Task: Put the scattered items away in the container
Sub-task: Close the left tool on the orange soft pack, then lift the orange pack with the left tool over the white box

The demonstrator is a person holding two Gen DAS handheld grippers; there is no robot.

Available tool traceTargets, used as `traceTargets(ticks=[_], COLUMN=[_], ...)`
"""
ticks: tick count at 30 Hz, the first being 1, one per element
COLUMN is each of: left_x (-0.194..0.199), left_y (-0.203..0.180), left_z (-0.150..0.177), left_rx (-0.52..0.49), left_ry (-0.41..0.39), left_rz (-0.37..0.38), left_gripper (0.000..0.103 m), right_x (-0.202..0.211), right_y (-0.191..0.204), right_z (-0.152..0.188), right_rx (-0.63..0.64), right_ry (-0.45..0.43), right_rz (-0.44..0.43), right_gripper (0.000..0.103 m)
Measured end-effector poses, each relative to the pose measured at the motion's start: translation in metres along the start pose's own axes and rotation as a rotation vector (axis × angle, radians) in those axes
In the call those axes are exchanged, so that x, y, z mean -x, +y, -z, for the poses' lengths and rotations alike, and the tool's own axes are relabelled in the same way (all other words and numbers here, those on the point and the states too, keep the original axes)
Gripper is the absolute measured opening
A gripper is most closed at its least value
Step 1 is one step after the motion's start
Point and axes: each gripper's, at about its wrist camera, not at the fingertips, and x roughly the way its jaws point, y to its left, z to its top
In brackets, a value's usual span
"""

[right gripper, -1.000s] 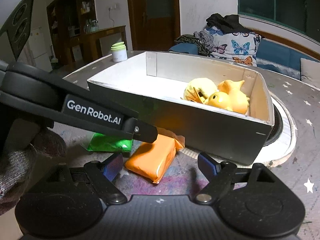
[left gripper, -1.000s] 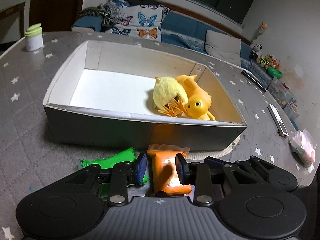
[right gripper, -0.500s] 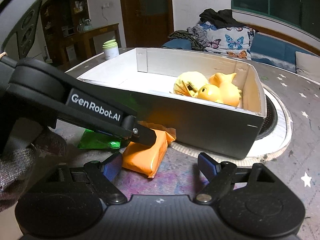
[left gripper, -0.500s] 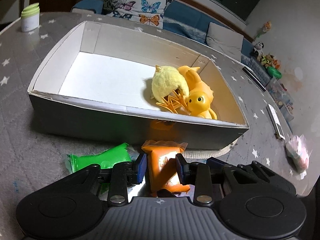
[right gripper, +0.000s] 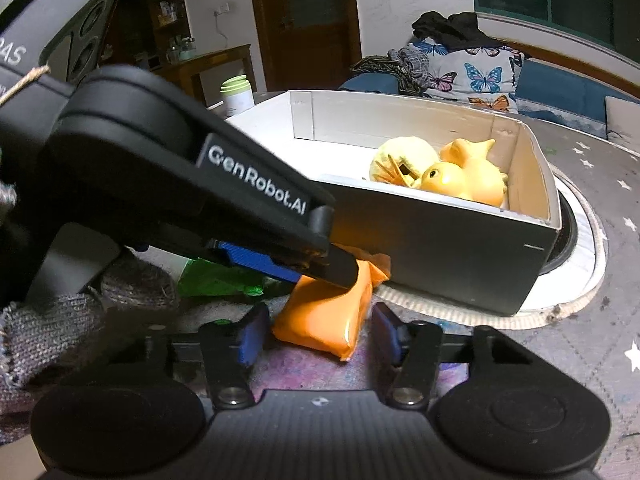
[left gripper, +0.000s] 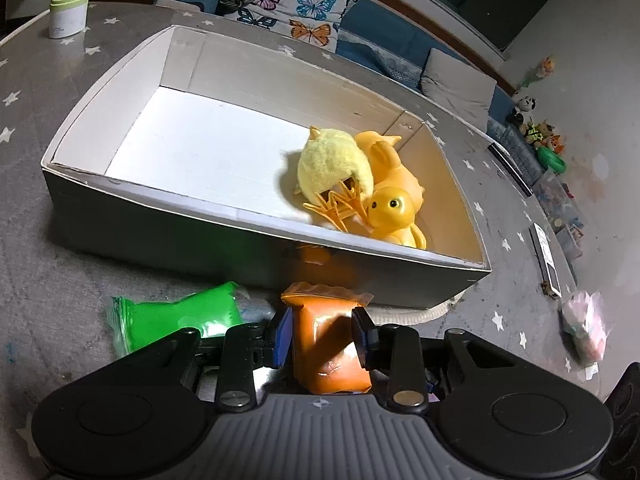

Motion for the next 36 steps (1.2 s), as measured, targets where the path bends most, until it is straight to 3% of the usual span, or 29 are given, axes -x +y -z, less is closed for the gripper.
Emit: traceTargets(ticks=[7,15,36], left_x=[-0.002,-0.011,0.008], left_y=[-0.003,-0.006,-0.01], left_z=[-0.001,-0.001,0.008], left_rx=[0.001,-0.022,-0.007], left_ry=[0.005,0.017,-0.018], left_rz=[-0.014,-0.017,-0.027], left_gripper=[0.036,0.044,0.042], right_x=[-0.001,-0.004,0.006], right_y=[-0.002,0.002,0.011], right_z=[0.002,0.003,0.009], right_rx=[-0.004,0.03,0.038], right_ry=[-0.004,-0.008,-0.022], right_rz=[-0.003,0.011,0.0], right_gripper=[0.051,0.051,0.05])
